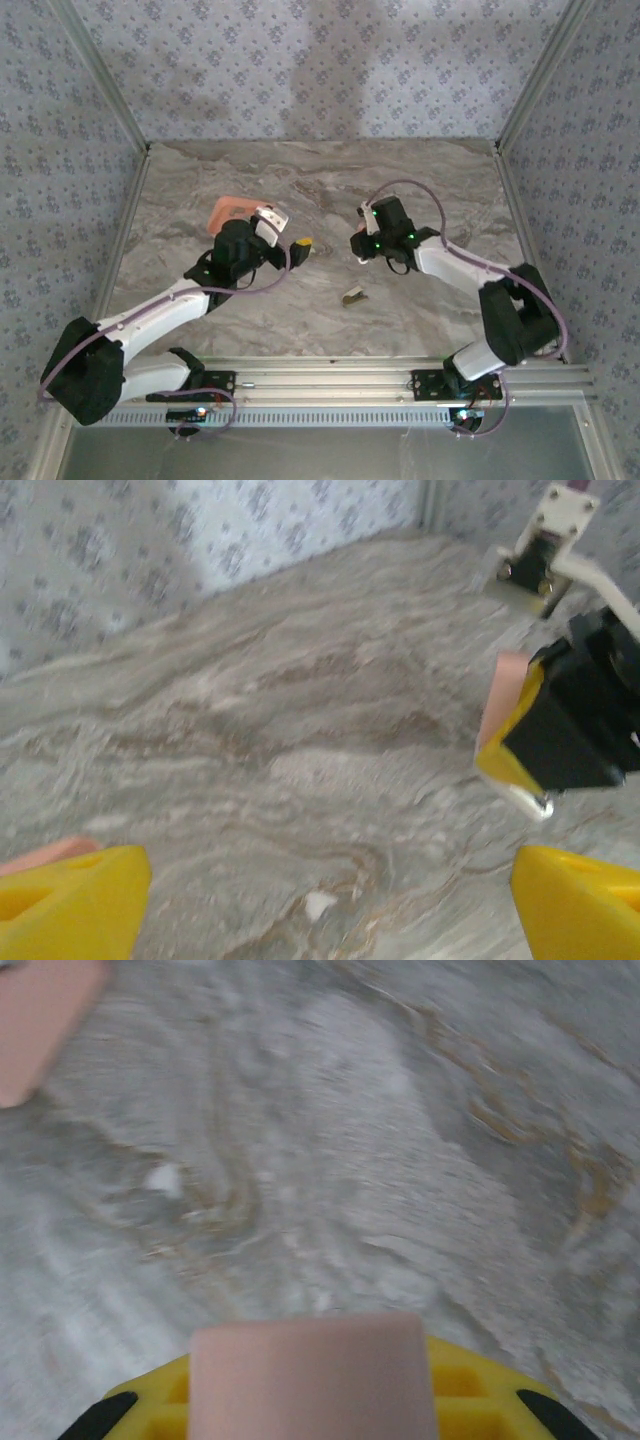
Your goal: Load the staples into the stapler
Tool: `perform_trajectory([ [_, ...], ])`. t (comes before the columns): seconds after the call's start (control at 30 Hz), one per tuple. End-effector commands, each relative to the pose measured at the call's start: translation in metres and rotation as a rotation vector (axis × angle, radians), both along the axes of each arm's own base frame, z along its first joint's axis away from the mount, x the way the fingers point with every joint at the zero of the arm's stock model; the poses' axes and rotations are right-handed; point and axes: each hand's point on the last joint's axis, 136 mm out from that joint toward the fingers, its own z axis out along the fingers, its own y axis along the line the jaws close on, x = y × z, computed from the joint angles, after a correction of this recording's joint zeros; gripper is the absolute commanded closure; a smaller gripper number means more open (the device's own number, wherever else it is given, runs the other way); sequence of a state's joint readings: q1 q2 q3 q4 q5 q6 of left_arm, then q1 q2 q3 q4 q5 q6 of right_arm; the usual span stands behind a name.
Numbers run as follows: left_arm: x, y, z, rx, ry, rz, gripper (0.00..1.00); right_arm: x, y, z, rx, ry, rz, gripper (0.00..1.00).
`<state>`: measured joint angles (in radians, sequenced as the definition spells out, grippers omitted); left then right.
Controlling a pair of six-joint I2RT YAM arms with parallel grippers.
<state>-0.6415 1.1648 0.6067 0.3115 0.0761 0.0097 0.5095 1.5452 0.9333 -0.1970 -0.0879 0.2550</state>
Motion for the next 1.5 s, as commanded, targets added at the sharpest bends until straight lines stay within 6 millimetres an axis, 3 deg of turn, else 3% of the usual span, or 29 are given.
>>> perform_trajectory([
  [0.0,0.004,0.021,-0.016,0.02,0.047,0.116,0.08,0.01,-0.032,-0.017,-0.1,0.104,-0.232,0.82],
  [0.47,0.001,0.024,-0.035,0.042,0.084,0.125,0.07,0.038,-0.041,-0.045,-0.174,0.193,-0.368,0.79],
  [0.53,0.002,0.023,-0.035,0.042,0.081,0.125,0.07,0.048,-0.038,-0.037,-0.154,0.174,-0.378,0.79],
  [1.0,0.004,0.021,-0.028,0.062,0.041,0.106,0.07,0.056,-0.04,-0.048,-0.171,0.213,-0.412,0.77],
  [1.07,0.004,0.021,-0.029,0.064,0.042,0.106,0.07,0.055,-0.04,-0.051,-0.174,0.224,-0.42,0.75],
  [1.17,0.004,0.022,-0.029,0.064,0.042,0.108,0.07,0.054,-0.038,-0.053,-0.163,0.237,-0.424,0.63],
  [1.3,0.002,0.023,-0.027,0.054,0.042,0.109,0.07,0.054,-0.037,-0.038,-0.149,0.225,-0.419,0.52],
  [1.47,-0.003,0.023,-0.024,0.052,0.051,0.095,0.07,0.042,-0.044,0.002,-0.129,0.165,-0.416,0.47],
])
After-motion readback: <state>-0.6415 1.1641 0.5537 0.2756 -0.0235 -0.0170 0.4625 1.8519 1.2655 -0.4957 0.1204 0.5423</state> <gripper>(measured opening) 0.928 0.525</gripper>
